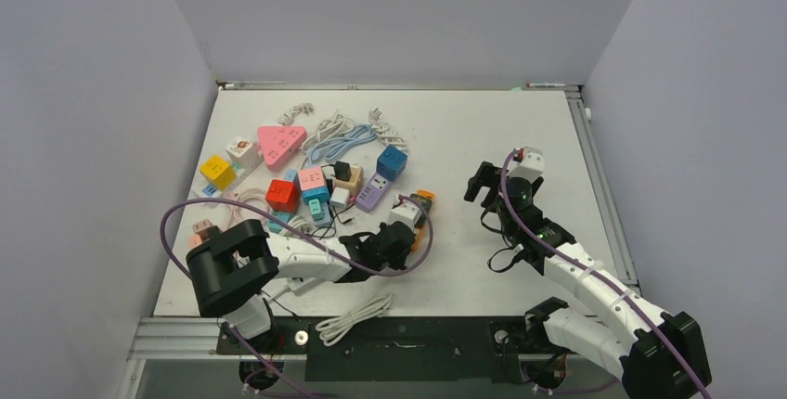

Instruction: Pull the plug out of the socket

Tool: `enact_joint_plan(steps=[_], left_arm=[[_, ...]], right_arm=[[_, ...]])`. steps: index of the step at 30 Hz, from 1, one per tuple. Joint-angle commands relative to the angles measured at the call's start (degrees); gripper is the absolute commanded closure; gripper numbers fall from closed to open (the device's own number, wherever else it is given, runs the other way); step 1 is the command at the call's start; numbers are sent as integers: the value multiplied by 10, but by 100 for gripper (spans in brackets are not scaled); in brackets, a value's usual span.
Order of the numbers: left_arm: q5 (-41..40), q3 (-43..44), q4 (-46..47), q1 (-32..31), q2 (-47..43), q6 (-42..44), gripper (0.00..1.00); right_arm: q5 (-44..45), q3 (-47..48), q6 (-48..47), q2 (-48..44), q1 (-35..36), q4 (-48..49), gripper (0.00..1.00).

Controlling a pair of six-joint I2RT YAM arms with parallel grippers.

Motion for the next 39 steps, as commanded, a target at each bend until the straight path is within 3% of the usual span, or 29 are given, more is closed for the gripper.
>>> enact_joint_plan(steps=[1, 7, 12, 13, 14, 15, 17, 19, 21, 24, 27, 34, 36, 39], left_arm=[[-4, -17, 49, -40, -17, 19, 100], [31, -63, 89, -69, -61, 73, 100], [28, -66, 45, -69, -71, 83, 100], [23, -64, 32, -68, -78, 81, 95], [17, -62, 16, -68, -88, 79, 81], [10, -58, -4, -67, -100, 74, 59], [8, -47, -46, -60, -131, 63, 34], [26, -34, -95, -49, -166, 50, 19], [37, -12, -142, -36, -198, 36, 12], [74, 21, -194, 4, -243, 25, 8], [160, 34, -216, 84, -271, 23, 7], [344, 101, -263, 282, -265, 64, 7], [389, 146, -296, 312, -243, 87, 7], [396, 197, -334, 338, -217, 134, 7]], right_arm=[[20, 3, -2, 6, -4, 26, 10], [10, -10, -9, 1, -5, 49, 10], [-17, -8, -27, -1, -6, 45, 10], [-31, -7, -35, 0, -6, 45, 10], [-48, -6, -44, 1, -6, 45, 10], [-63, -3, -53, 2, -5, 42, 10], [-92, 5, -70, 8, -4, 33, 10], [-114, 14, -80, 12, -1, 13, 10], [-138, 21, -96, 14, 5, 4, 10], [-176, 38, -124, 19, 16, -13, 10], [-204, 70, -163, 29, 54, -46, 10], [-131, 141, -220, 107, 199, -111, 10], [-101, 171, -238, 147, 231, -151, 10], [-52, 215, -263, 200, 273, -200, 10]])
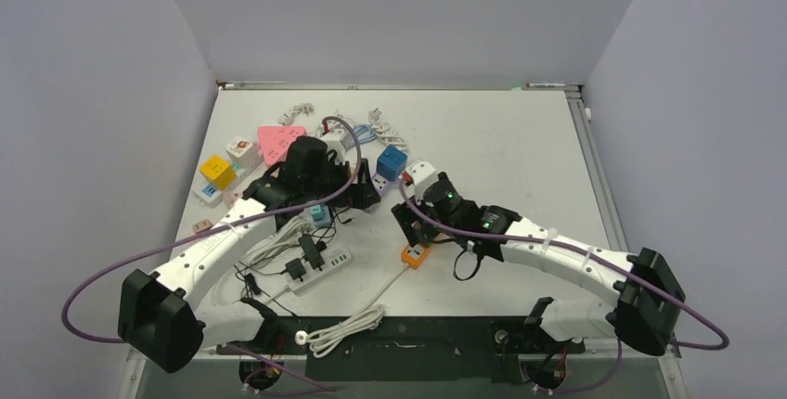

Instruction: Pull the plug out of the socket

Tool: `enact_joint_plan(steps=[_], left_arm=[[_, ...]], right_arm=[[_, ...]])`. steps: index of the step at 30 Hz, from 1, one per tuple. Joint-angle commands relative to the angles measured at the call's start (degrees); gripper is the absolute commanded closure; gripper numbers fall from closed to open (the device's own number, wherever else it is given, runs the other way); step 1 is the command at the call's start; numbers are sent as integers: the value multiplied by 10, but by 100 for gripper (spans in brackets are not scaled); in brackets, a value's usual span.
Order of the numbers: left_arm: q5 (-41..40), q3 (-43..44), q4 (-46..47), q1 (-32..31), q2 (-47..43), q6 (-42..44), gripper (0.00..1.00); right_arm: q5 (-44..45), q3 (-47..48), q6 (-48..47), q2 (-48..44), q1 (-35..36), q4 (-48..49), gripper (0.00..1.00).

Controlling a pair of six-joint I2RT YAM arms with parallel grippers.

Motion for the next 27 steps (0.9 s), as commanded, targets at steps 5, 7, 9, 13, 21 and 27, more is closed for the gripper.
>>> enact_joint_plan(steps=[5, 7, 9, 13, 21, 27], left_arm=[[34, 92, -32, 38, 31, 104, 7], [38, 76, -8, 40, 29, 104, 7], [50, 60, 10, 42, 28, 103, 7], [44, 51, 8, 42, 35, 124, 7], [34, 49, 8, 42, 40, 133, 7], [28, 46, 4, 42, 31, 137, 7]], right_arm=[[94, 83, -74, 94, 54, -123, 10], [87, 82, -77, 92, 53, -123, 10], [78, 81, -81, 91, 52, -121, 10], [61, 80, -88, 103, 43, -118, 10], [27, 81, -88, 118, 24, -113, 8], [-4, 84, -90, 128, 12, -110, 2]])
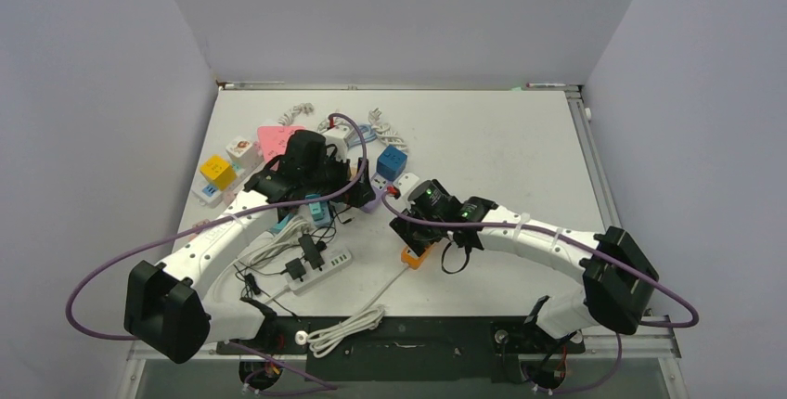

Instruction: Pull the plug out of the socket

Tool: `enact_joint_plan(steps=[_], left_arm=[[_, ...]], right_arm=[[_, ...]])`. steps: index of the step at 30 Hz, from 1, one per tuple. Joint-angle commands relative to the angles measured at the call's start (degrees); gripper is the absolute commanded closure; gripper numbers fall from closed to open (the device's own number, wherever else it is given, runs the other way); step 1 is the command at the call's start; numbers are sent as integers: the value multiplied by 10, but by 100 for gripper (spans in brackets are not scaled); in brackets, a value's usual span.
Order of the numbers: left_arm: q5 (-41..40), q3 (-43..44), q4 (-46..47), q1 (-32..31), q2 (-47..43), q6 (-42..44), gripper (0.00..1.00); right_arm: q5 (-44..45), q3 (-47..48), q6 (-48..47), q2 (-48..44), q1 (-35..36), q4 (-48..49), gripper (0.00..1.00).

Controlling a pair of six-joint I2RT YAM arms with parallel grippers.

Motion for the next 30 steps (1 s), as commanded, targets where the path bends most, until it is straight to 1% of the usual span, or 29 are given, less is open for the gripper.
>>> enact_joint_plan(steps=[1, 2, 5, 12, 13, 16, 17, 19, 22, 23, 26, 30], left_arm=[[-7, 0, 20, 3, -13, 14, 7], [-7, -1, 19, 3, -14, 14, 7], [-9, -1, 18, 3, -18, 15, 7], [-20, -4, 17, 3, -33, 14, 7], [-22, -6, 17, 4, -36, 12, 7], [-31, -11, 23, 11, -46, 6, 6], [-37, -14, 25, 13, -50, 5, 6], [-52, -19, 28, 16, -59, 0, 6], [-76, -32, 36, 21, -75, -7, 6], [-81, -39, 39, 21, -79, -11, 5], [-69, -61, 49, 22, -89, -21, 5], [-8, -83, 48, 22, -71, -47, 5]], right_arm=[[-30, 24, -7, 8, -5, 11, 0], [-35, 24, -7, 10, -5, 12, 3], [-41, 24, -7, 17, -4, 9, 8], [-58, 24, -6, 26, -2, 10, 26], [-58, 24, -4, 28, 0, 11, 31], [-61, 23, 15, 31, 3, 23, 56], [-62, 24, 23, 33, 4, 28, 60], [-51, 33, 47, 43, 6, 32, 65], [-9, 55, 102, 61, 7, 30, 76], [8, 63, 124, 68, 7, 30, 78], [55, 84, 170, 91, 8, 22, 79], [92, 95, 197, 110, 6, 28, 79]])
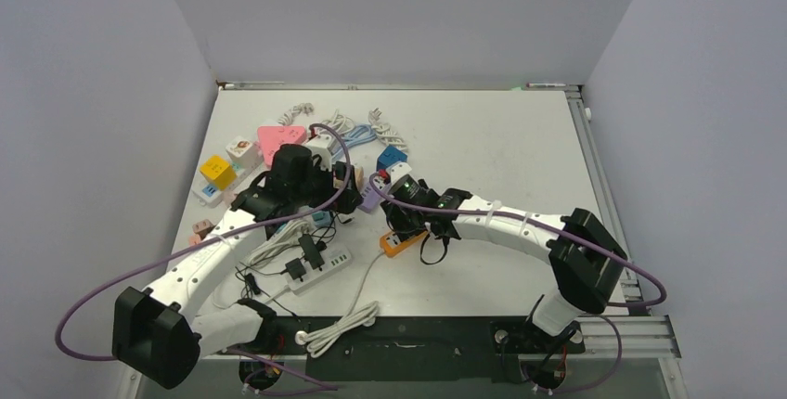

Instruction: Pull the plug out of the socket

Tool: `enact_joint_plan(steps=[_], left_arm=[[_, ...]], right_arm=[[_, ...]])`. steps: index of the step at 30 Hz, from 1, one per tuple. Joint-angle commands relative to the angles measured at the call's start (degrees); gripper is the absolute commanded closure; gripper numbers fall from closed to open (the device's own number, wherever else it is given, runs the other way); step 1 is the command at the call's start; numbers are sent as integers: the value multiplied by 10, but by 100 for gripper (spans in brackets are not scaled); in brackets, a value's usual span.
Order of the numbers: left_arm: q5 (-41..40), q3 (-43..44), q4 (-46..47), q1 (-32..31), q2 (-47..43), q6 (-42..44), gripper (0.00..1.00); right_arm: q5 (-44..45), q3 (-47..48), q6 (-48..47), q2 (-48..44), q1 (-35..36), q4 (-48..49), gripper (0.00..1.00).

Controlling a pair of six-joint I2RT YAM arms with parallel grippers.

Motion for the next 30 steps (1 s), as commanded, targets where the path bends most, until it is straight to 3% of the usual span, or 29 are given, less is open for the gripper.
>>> enact_joint_plan(steps=[1, 5, 13, 21, 30], left_arm=[[72, -22, 32, 3, 14, -40, 5], [129, -53, 63, -9, 35, -71, 9], [65, -39, 22, -117, 107, -20, 15], [-6, 0, 6, -133, 205, -6, 33], [6, -12, 11, -144, 237, -28, 48]], right_arm=[[73, 25, 65, 19, -4, 23, 79], [57, 16, 66, 24, -21, 34, 80], [-12, -25, 40, -2, -73, 73, 80], [-35, -48, 33, -19, -84, 97, 80], [-41, -69, 33, -32, -94, 107, 80]])
